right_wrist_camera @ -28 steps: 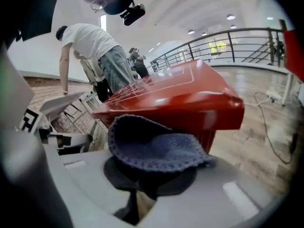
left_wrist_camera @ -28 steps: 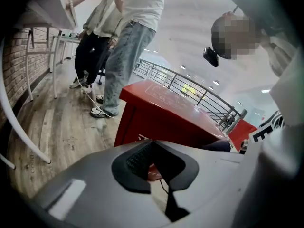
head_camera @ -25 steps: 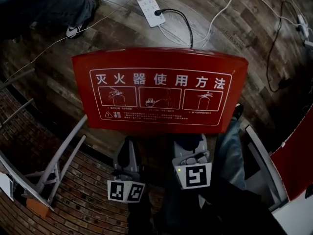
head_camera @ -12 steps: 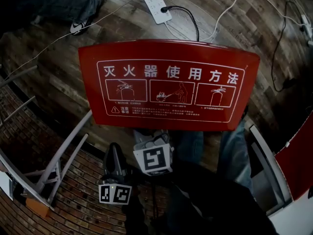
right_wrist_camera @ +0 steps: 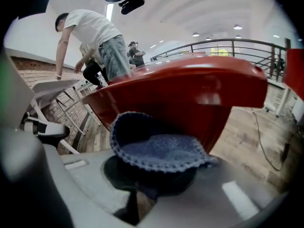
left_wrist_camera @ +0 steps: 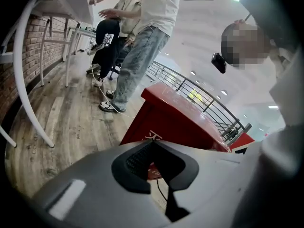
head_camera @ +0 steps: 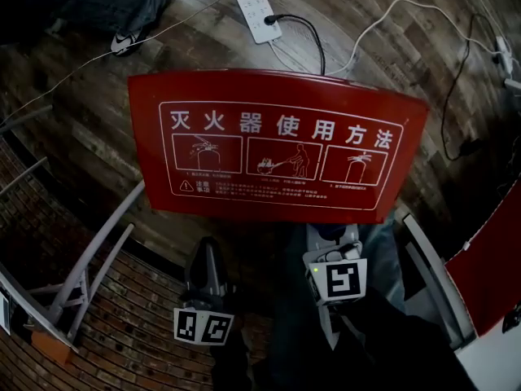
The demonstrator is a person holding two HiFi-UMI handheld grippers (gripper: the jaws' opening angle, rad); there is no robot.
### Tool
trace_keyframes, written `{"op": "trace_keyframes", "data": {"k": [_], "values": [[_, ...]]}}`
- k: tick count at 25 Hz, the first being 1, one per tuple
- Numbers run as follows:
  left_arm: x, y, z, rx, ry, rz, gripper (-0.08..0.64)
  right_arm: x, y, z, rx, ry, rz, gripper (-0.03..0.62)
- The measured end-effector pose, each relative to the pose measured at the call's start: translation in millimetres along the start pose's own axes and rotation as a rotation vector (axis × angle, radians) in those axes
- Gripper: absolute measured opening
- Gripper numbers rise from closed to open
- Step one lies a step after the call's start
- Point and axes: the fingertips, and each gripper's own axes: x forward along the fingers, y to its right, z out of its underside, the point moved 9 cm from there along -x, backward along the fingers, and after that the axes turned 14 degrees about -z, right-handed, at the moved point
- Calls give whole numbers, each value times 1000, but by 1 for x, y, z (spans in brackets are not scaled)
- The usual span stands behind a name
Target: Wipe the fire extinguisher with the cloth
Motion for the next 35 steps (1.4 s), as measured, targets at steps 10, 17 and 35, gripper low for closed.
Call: {"op": "trace_keyframes", "data": {"k": [10, 17, 35], "values": [[-10, 9, -2, 5, 25, 24, 3, 2, -78, -43, 19, 101, -413, 49], [-11, 31, 1, -4, 13, 68, 3, -117, -51, -110, -512, 67, -431, 49], [-14, 89, -52, 1, 11, 144, 44, -35, -13, -187, -521, -126, -428, 302]]}}
